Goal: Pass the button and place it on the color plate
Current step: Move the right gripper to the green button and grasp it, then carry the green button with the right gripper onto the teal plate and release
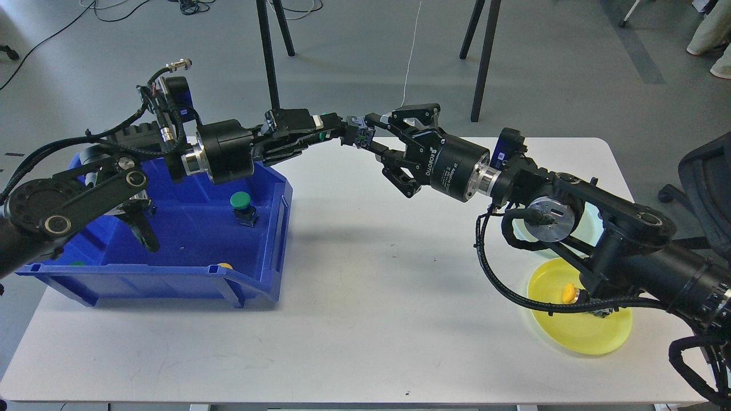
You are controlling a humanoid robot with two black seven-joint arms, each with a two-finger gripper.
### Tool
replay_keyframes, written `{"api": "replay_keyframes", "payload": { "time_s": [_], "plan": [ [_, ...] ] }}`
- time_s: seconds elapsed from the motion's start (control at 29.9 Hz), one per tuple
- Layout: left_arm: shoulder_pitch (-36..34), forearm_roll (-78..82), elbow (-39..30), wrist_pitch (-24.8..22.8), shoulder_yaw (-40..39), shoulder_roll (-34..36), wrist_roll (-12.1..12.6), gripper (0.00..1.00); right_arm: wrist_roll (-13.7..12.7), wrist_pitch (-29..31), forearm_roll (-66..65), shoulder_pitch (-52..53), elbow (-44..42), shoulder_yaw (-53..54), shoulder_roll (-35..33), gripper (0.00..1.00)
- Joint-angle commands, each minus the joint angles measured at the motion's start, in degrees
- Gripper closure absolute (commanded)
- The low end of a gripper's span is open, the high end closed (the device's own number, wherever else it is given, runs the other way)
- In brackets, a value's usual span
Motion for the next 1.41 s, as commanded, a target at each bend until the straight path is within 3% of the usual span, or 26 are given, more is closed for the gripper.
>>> {"api": "replay_keyframes", "payload": {
  "time_s": [0.0,0.07,0.44,0.64,0.77,0.87,0.94,1.0,1.27,1.37],
  "plan": [
    [0.0,-1.5,0.0,0.0,-0.1,-0.2,0.0,0.37,0.0,0.0,0.1,-0.1,0.2,0.0,-0.1,0.99],
    [0.0,-2.5,0.1,0.0,0.0,-0.2,0.0,0.30,0.0,0.0,0.0,-0.1,0.2,0.0,-0.1,0.99],
    [0.0,-3.0,0.2,0.0,-0.1,-0.3,0.0,0.28,0.0,-0.1,0.1,-1.1,0.5,2.4,-1.4,0.99],
    [0.0,-3.0,0.2,0.0,-0.1,-0.3,0.0,0.28,0.0,-1.5,0.4,-8.9,0.5,13.4,-8.7,0.99],
    [0.1,-3.1,0.3,0.0,-0.1,-0.3,0.0,0.28,-0.3,-10.8,0.4,-20.4,1.2,26.6,-11.2,0.99],
    [0.1,-3.1,0.3,0.0,-0.1,-0.4,0.0,0.28,-0.2,-25.6,0.3,-28.6,4.7,34.6,-11.3,0.99],
    [0.1,-3.1,0.2,0.0,-0.1,-0.4,0.0,0.28,0.0,-37.3,-0.6,-31.3,7.4,35.3,-11.6,0.99],
    [0.1,-3.1,0.2,0.0,-0.1,-0.4,0.0,0.28,0.0,-44.7,-1.0,-32.2,7.4,35.1,-12.6,0.99],
    [0.0,-3.1,0.2,0.0,-0.1,-0.3,0.0,0.27,-2.0,-46.4,-2.3,-28.5,-0.6,22.4,-13.2,0.98],
    [0.0,-3.1,0.2,0.0,-0.1,-0.3,0.0,0.27,-4.3,-46.4,-2.5,-25.9,-2.9,16.9,-12.6,0.91]
  ]
}}
